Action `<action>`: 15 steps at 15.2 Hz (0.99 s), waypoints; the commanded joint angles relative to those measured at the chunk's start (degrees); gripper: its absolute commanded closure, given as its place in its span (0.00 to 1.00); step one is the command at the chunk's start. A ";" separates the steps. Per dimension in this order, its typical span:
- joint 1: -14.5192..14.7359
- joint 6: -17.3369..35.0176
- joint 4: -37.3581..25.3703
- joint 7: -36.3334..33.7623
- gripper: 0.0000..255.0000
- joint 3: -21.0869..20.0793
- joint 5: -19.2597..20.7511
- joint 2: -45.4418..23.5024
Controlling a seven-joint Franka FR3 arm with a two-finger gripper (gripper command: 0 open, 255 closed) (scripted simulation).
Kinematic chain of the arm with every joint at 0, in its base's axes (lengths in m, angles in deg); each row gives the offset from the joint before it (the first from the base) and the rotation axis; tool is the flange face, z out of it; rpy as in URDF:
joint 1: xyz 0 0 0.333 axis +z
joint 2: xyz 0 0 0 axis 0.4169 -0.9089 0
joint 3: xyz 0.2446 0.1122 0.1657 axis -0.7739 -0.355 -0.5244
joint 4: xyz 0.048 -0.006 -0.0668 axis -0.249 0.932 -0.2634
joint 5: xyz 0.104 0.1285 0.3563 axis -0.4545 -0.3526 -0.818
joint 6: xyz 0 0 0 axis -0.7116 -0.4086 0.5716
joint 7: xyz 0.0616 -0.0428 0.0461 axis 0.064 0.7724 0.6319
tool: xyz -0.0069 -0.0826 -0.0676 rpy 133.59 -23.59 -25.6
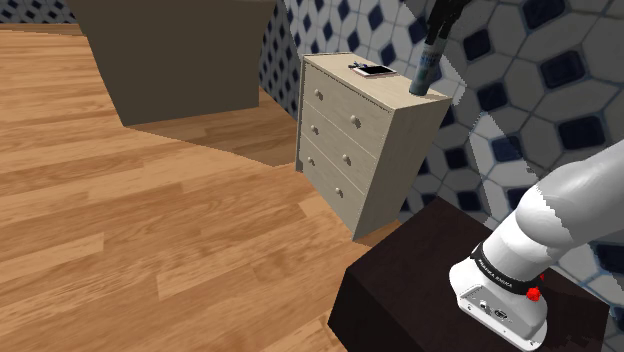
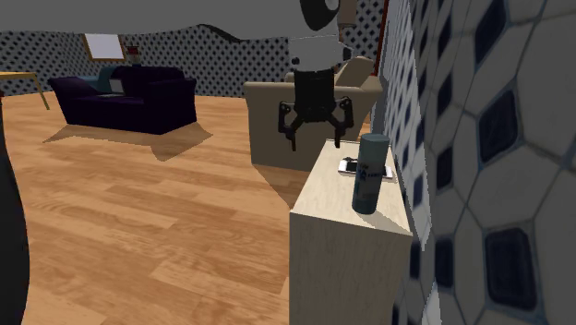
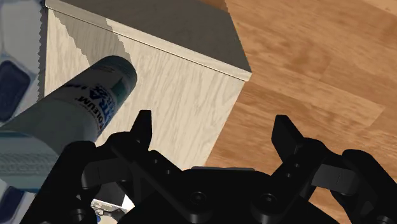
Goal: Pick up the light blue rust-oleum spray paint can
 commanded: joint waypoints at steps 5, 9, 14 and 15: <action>-1.71 -1.48 -13.87 6.21 0.00 4.46 -0.66 -11.85; -3.50 -3.71 -25.16 10.46 0.00 7.11 -2.52 -20.74; -4.63 -2.61 -27.73 12.16 0.00 8.06 -3.48 -24.36; -4.57 -1.72 -26.51 12.04 0.00 8.03 -3.37 -24.01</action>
